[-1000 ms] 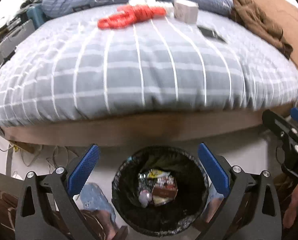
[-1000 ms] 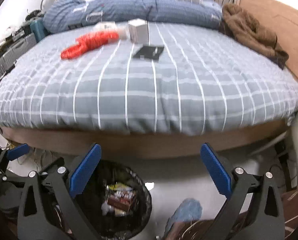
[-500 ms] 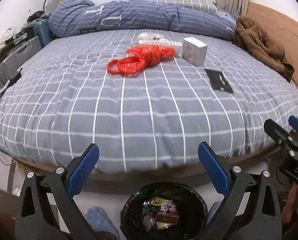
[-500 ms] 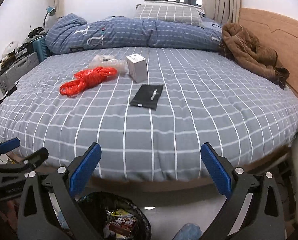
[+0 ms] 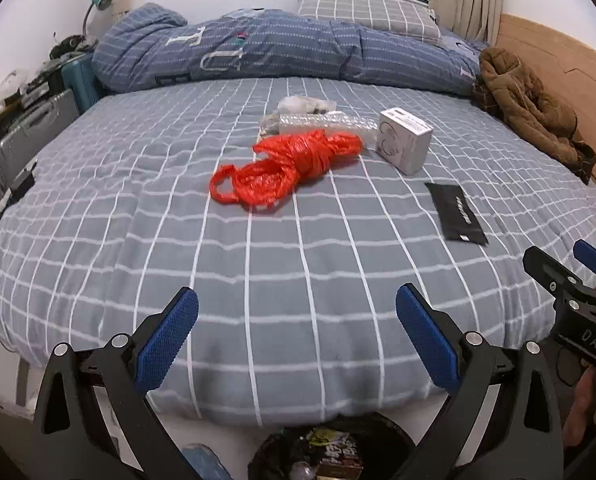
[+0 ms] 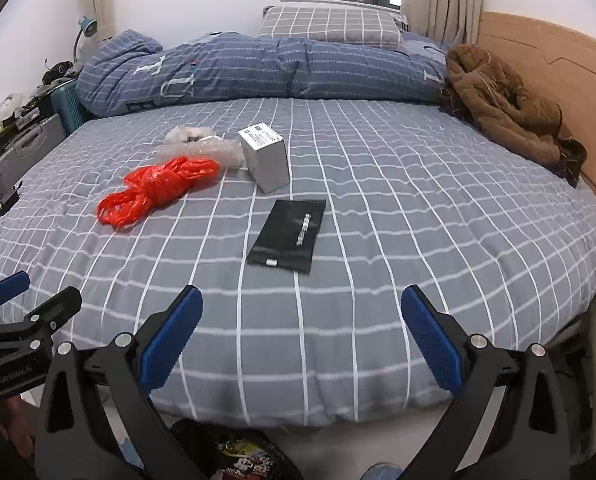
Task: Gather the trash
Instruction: 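Move both tools back up over the bed toward the red bag and black sachet, then grasp the red plastic bag with the left tool while the right tool grasps the black sachet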
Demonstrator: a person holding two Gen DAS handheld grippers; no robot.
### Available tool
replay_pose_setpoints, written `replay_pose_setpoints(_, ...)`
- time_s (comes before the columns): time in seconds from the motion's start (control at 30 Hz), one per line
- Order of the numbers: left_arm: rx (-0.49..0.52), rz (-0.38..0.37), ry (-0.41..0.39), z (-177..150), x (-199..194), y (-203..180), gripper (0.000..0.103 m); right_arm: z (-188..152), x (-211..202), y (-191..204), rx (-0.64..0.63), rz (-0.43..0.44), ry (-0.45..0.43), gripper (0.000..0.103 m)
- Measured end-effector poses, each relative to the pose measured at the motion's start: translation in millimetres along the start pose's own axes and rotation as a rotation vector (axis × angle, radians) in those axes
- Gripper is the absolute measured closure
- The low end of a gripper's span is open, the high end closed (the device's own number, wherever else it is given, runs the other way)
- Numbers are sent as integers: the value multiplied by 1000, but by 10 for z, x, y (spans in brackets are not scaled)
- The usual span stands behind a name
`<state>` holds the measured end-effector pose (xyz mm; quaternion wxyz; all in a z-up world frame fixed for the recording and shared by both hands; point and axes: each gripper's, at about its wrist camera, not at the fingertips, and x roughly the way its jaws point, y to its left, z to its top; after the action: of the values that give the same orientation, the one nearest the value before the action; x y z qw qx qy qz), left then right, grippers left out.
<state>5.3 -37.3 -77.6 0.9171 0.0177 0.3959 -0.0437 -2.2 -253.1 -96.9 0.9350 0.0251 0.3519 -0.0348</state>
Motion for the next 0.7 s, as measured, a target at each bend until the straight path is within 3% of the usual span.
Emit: replay_pose_setpoints(0.7, 31, 13, 14, 956, 1006, 107, 6, 439, 1022, 53, 36, 2, 143, 7)
